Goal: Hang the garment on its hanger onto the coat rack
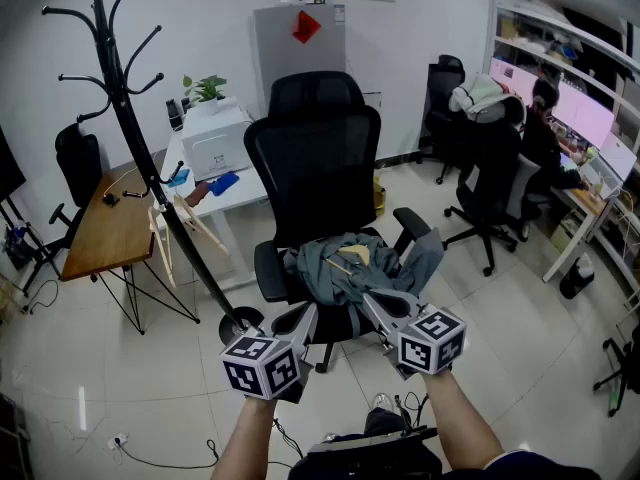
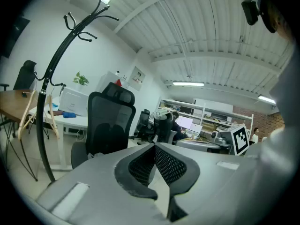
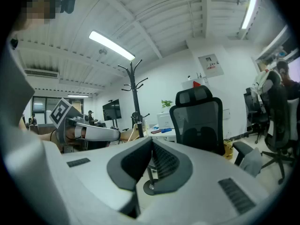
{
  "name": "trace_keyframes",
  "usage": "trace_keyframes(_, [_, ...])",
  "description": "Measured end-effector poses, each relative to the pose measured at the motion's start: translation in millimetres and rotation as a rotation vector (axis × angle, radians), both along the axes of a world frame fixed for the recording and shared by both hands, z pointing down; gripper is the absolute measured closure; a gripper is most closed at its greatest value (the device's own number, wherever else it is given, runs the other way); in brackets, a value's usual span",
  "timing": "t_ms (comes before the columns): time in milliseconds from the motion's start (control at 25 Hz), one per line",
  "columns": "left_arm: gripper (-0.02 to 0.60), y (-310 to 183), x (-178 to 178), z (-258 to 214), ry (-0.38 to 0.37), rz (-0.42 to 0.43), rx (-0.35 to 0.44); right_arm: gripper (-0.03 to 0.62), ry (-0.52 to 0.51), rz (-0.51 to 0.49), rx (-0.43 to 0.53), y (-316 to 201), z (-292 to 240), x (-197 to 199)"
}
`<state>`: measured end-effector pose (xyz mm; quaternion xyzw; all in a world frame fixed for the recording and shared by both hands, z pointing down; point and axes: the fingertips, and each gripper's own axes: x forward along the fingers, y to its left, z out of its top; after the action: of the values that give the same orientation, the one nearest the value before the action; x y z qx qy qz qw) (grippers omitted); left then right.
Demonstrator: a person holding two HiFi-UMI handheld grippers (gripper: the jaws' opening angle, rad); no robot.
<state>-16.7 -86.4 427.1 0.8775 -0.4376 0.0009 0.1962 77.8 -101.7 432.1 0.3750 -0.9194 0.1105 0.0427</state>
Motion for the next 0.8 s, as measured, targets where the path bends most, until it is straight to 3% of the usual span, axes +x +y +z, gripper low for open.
trace_keyframes(400, [0.578,-32.4,33.3,27.9,-0.016,0.052,-0.065,0.594,0.007,0.058,-0.066,-22.7,35.1,34.8])
trace_keyframes(800, [0.578,-124.5,98.3,72.5,-0.108,0.058,-0.123,0.563,0.035,0.146,-0.141,-122.2,74.0,117.6])
